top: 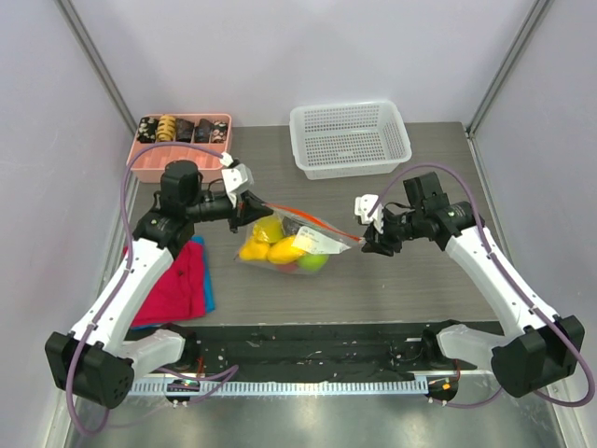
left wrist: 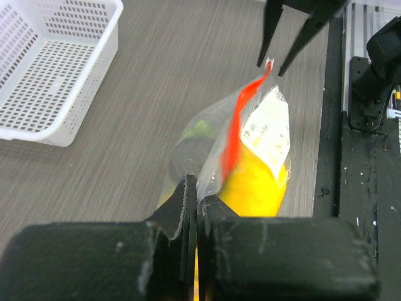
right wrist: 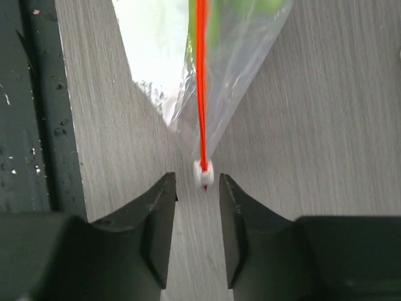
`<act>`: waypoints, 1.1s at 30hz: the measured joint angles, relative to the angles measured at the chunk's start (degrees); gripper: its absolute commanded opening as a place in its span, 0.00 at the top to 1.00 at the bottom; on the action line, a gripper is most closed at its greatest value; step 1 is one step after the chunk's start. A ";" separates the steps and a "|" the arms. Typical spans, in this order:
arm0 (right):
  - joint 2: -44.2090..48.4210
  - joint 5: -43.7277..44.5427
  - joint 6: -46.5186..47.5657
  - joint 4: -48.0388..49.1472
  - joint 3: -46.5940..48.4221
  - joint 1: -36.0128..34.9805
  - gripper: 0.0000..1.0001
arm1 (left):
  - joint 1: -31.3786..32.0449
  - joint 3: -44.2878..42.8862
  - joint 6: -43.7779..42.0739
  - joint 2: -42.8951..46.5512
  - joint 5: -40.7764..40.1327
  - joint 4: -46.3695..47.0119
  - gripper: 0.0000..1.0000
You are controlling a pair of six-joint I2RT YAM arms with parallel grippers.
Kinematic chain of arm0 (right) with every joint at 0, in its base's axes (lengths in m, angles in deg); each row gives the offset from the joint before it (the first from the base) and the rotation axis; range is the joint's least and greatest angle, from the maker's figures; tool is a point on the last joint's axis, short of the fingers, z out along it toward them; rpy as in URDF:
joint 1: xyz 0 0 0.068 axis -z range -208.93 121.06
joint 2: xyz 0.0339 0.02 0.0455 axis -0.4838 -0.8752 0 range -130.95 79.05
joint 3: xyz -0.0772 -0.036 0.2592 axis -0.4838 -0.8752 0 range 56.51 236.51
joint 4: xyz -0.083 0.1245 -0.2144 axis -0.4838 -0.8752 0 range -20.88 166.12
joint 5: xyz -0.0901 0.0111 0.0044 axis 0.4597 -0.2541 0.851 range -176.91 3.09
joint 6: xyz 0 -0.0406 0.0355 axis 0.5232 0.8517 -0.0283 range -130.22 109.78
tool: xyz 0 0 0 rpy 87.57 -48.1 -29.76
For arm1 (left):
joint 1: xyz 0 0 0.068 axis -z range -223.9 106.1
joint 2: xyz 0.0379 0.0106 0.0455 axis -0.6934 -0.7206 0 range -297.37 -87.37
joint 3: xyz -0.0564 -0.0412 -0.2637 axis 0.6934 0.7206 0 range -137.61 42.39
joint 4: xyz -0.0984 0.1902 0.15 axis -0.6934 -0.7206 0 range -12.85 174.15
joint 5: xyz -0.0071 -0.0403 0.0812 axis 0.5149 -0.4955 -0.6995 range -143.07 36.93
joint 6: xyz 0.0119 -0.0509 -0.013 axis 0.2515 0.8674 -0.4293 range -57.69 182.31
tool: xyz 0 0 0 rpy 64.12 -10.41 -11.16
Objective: Place the food in the zip-top bag and seal the zipper
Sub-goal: Zip the zipper food storage bag at the center of the board, then place the zipper food storage bag at the center of the board.
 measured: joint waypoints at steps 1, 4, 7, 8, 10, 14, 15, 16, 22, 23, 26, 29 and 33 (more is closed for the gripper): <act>-0.42 -0.11 -0.50 -0.92 0.61 0.17 0.35 | -0.07 0.00 0.35 -0.15 0.17 0.28 1.00; -1.90 -1.25 -4.24 -1.95 2.36 0.74 0.30 | -0.13 -0.02 0.83 -0.35 0.57 1.03 1.00; -3.32 -3.17 -10.10 0.85 4.66 0.70 0.30 | 0.55 -0.09 0.83 -0.74 0.76 1.11 1.00; -3.76 -3.82 -12.66 2.60 5.51 0.55 0.30 | 0.90 -0.17 0.81 -1.03 0.90 1.16 1.00; -4.59 -5.03 -17.46 6.29 7.19 -0.11 0.30 | 1.64 -0.37 0.79 -1.60 1.03 1.01 1.00; -6.86 -6.49 -25.83 14.23 10.54 -2.93 0.32 | 3.06 -1.66 0.76 -3.13 1.09 0.72 1.00; -7.39 -6.58 -27.10 15.58 11.06 -3.98 0.32 | 3.21 -2.12 0.81 -3.50 1.07 0.55 1.00; -7.67 -6.60 -27.93 16.33 11.39 -4.92 0.32 | 3.34 -2.45 0.83 -3.78 1.07 0.48 1.00; -7.06 -6.14 -31.43 18.75 10.95 -11.26 0.33 | 3.82 -4.74 2.10 -5.77 0.96 -0.07 1.00; -6.47 -5.77 -31.67 18.86 10.36 -12.00 0.32 | 3.98 -4.98 2.32 -6.03 0.96 -0.09 1.00; -4.70 -4.46 -31.78 18.71 8.74 -13.49 0.33 | 4.48 -5.07 2.36 -6.47 0.92 -0.15 1.00; -4.44 -2.84 -31.65 18.75 8.59 -14.10 0.38 | 5.01 -5.09 2.34 -6.82 0.94 -0.22 1.00; -5.53 0.28 -31.19 18.69 8.90 -14.19 0.41 | 5.57 -5.33 2.27 -7.21 0.94 -0.52 1.00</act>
